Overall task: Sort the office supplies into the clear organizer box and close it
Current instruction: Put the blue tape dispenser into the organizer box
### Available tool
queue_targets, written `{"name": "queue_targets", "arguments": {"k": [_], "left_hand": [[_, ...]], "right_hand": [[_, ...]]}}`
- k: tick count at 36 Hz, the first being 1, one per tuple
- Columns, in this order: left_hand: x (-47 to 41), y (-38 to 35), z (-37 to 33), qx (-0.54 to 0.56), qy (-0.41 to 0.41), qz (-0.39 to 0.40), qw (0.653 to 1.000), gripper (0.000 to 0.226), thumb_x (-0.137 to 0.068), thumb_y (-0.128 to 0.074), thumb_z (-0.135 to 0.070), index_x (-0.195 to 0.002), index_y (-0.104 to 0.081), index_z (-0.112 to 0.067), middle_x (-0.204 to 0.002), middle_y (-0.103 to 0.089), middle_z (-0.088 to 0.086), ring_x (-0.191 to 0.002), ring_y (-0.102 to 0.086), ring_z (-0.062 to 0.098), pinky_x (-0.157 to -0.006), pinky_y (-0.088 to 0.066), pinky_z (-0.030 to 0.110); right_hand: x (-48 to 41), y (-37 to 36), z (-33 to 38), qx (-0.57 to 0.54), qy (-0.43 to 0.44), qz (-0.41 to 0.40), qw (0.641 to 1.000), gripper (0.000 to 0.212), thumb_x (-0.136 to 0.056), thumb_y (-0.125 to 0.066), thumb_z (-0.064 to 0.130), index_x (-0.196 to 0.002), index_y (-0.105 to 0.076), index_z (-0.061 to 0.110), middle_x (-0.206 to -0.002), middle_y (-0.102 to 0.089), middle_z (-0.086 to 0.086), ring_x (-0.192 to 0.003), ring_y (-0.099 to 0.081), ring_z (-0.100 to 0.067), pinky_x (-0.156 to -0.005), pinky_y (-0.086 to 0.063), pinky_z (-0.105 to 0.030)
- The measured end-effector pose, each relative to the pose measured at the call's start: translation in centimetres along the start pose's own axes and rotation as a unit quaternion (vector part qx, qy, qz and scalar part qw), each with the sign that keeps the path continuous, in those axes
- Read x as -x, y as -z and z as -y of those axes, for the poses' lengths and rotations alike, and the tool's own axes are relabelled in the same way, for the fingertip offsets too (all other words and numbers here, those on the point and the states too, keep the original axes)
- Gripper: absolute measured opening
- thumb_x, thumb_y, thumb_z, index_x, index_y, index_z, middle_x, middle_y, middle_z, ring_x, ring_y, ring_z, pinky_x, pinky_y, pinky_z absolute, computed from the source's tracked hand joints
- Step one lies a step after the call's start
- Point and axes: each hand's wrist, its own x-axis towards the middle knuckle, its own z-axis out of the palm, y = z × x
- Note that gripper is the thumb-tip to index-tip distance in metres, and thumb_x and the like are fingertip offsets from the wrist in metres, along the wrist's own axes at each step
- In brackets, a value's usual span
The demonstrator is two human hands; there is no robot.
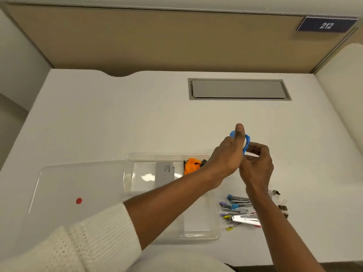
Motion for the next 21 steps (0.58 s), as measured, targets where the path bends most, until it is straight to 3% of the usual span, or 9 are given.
{"name": "queue_targets", "arguments": {"k": [3, 9, 11, 15, 18, 21], "left_hand": [[3.0, 2.7, 1.5, -0.033, -0.029, -0.09, 0.995, 0.076, -0.095, -0.013, -0.074, -0.11, -0.062, -0.017, -0.1, -0.071, 0.008, -0.082, -0.065, 0.014, -0.067, -0.043, 0.022], [8.4, 10.4, 5.1, -0.015, -0.019, -0.193, 0.981, 0.076, -0.087, -0.02, -0.083, -0.105, -0.066, -0.026, -0.092, -0.069, -0.009, -0.086, -0.066, 0.005, -0.07, -0.047, 0.02], [9.7, 13.3, 7.2, -0.019, -0.014, -0.254, 0.967, 0.062, -0.093, -0.032, -0.078, -0.104, -0.065, -0.027, -0.1, -0.071, -0.011, -0.094, -0.068, 0.008, -0.078, -0.052, 0.026], [11.8, 18.2, 12.4, -0.132, 0.031, -0.396, 0.908, 0.033, -0.096, -0.056, -0.057, -0.096, -0.061, -0.025, -0.091, -0.067, -0.013, -0.087, -0.066, 0.013, -0.073, -0.055, 0.033], [12.8, 20.8, 15.9, -0.204, 0.104, -0.384, 0.895, 0.028, -0.092, -0.067, -0.05, -0.1, -0.061, -0.023, -0.101, -0.067, -0.006, -0.091, -0.067, 0.019, -0.08, -0.058, 0.039], [13.3, 21.9, 18.1, -0.227, 0.175, -0.337, 0.897, 0.032, -0.086, -0.074, -0.05, -0.101, -0.063, -0.024, -0.098, -0.069, -0.003, -0.089, -0.068, 0.021, -0.079, -0.06, 0.038]], "right_hand": [[2.0, -1.9, 1.9, 0.0, 0.02, 0.04, 0.999, 0.045, -0.077, -0.083, 0.033, -0.115, -0.06, 0.025, -0.109, -0.072, 0.009, -0.084, -0.073, -0.009, -0.076, -0.061, -0.037], [6.7, -6.7, 4.7, 0.0, 0.041, 0.144, 0.989, 0.052, -0.067, -0.078, 0.056, -0.108, -0.059, 0.031, -0.1, -0.071, 0.015, -0.074, -0.073, -0.004, -0.069, -0.064, -0.041], [8.5, -8.7, 5.2, 0.001, 0.035, 0.17, 0.985, 0.05, -0.068, -0.08, 0.053, -0.108, -0.06, 0.03, -0.099, -0.071, 0.014, -0.075, -0.074, -0.007, -0.069, -0.065, -0.043], [12.1, -12.4, 5.6, 0.023, 0.031, 0.201, 0.979, 0.049, -0.072, -0.082, 0.048, -0.11, -0.061, 0.025, -0.097, -0.071, 0.011, -0.086, -0.072, -0.012, -0.069, -0.064, -0.045], [14.3, -14.8, 5.8, 0.082, 0.048, 0.205, 0.974, 0.055, -0.074, -0.078, 0.05, -0.119, -0.06, 0.022, -0.092, -0.071, 0.01, -0.081, -0.07, -0.008, -0.071, -0.063, -0.041], [15.9, -16.8, 6.0, 0.137, 0.065, 0.197, 0.969, 0.057, -0.077, -0.075, 0.051, -0.123, -0.055, 0.024, -0.082, -0.067, 0.011, -0.072, -0.067, -0.009, -0.065, -0.059, -0.034]]}}
